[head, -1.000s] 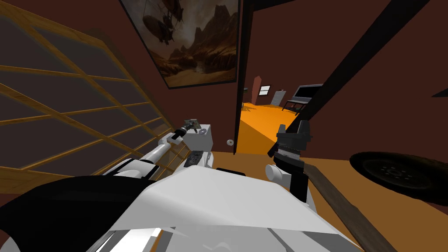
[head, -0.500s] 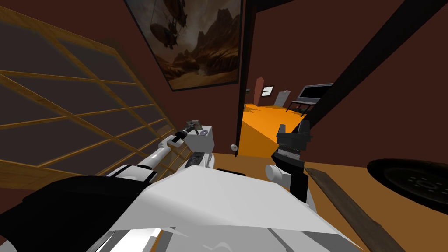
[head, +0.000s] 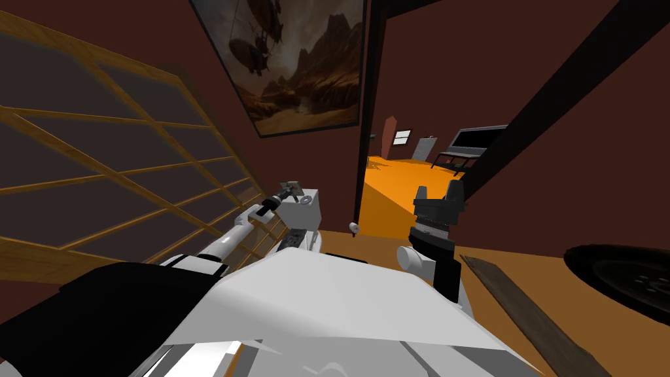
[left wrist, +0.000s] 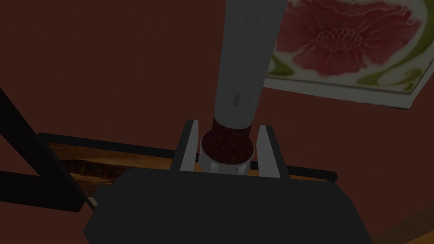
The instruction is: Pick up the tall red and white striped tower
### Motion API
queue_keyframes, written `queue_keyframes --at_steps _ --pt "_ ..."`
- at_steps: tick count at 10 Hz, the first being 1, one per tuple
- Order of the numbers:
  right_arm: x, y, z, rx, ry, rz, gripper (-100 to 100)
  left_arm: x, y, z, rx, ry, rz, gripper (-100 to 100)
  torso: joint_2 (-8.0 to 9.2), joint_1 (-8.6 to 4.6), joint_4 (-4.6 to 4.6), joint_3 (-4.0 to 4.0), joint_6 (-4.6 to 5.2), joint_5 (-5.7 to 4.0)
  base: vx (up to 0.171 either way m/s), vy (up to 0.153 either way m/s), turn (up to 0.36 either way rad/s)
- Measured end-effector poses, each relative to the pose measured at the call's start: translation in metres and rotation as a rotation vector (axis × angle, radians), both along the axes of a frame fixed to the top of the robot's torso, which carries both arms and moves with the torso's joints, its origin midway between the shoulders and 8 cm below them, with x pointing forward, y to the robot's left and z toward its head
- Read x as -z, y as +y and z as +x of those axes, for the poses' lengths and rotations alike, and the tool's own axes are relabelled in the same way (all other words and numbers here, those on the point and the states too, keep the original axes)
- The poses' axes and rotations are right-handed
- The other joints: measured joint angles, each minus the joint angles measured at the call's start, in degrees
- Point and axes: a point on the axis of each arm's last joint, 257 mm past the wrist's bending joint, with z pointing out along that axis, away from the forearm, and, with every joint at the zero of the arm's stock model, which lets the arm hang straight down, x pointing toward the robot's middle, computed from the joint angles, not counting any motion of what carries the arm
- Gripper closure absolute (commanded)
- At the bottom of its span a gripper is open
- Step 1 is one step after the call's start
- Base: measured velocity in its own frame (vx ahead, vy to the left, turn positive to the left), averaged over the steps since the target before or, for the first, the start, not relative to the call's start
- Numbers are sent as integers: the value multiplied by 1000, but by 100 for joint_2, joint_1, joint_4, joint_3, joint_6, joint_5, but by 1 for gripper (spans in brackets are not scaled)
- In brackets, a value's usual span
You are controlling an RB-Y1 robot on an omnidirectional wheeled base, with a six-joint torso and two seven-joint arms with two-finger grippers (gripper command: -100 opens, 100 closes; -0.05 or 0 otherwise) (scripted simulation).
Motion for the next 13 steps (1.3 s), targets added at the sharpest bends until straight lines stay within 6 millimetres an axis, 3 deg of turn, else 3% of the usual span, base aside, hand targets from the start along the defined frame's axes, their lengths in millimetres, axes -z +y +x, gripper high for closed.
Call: queue_keyframes --at_steps 3,5,10,13 --pt "0 0 0 0 0 0 0 9 -10 -21 5 7 -6 100 -37 24 -12 -24 -5 10 82 24 51" --pt "0 0 0 0 0 0 0 5 -23 -23 30 -3 -7 100 -21 5 -10 -16 14 12 45 17 75" --pt "0 0 0 0 0 0 0 3 -38 -56 34 -1 -7 100 -53 15 -14 -32 -2 12 102 18 79" --pt "0 0 0 0 0 0 0 1 -52 -70 52 -2 -5 100 -40 9 -18 -29 27 20 12 12 -6"
